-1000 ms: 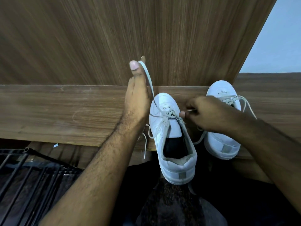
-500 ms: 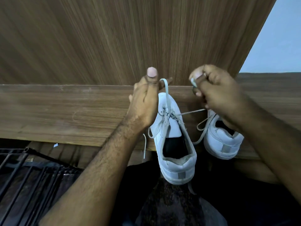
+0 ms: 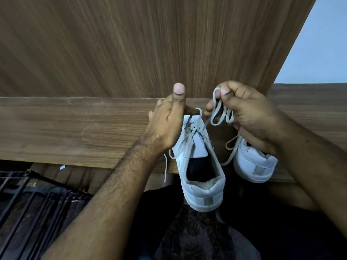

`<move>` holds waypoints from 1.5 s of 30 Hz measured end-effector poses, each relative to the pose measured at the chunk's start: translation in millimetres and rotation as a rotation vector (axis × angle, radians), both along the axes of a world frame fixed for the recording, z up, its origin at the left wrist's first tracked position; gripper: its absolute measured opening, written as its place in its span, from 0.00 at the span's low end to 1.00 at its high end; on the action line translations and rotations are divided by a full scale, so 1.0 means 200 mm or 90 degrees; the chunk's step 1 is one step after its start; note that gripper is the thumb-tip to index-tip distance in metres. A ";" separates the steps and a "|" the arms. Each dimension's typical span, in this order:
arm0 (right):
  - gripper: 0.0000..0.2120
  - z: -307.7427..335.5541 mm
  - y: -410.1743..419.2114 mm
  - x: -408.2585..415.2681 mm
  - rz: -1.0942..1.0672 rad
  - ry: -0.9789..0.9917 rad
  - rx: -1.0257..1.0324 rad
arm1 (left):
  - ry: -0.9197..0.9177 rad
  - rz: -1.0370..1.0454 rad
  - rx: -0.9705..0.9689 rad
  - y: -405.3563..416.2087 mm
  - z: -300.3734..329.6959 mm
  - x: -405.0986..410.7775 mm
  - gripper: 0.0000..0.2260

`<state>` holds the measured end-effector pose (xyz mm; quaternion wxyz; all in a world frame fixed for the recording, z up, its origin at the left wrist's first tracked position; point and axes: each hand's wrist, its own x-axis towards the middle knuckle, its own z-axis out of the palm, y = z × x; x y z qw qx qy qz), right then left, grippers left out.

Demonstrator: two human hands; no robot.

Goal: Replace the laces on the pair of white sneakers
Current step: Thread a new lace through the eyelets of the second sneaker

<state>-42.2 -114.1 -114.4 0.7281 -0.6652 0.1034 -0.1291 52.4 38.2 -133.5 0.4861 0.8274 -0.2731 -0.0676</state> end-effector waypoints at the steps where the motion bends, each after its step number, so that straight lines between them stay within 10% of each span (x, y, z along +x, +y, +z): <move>1: 0.12 0.00 0.00 0.01 -0.016 -0.005 0.005 | -0.002 -0.022 0.006 -0.01 0.00 -0.01 0.49; 6: 0.09 -0.02 -0.04 -0.01 -0.143 0.074 -0.604 | 0.026 -0.115 0.094 0.02 0.02 -0.06 0.42; 11: 0.18 -0.06 -0.04 -0.02 0.126 0.338 -0.792 | 0.039 -0.118 0.073 0.03 0.01 -0.03 0.41; 17: 0.11 -0.05 -0.06 -0.01 -0.055 0.097 -0.545 | -0.043 -0.056 0.194 0.02 -0.03 0.02 0.07; 23: 0.13 -0.07 -0.02 -0.01 0.036 0.118 -0.148 | 0.120 -0.138 0.334 0.07 -0.09 0.04 0.13; 30: 0.13 -0.10 -0.06 0.01 -0.060 0.184 -0.475 | 0.135 -0.006 0.287 0.08 -0.07 0.07 0.10; 34: 0.17 -0.06 -0.05 0.01 -0.093 0.122 -0.285 | -0.027 0.063 0.171 0.07 -0.03 0.06 0.12; 39: 0.12 0.03 0.02 0.01 -0.018 0.027 0.094 | 0.165 -0.158 -0.119 -0.05 0.06 -0.12 0.20; 45: 0.07 0.08 -0.01 0.00 -0.052 -0.071 0.360 | 0.259 -0.220 -0.113 -0.09 0.04 -0.15 0.25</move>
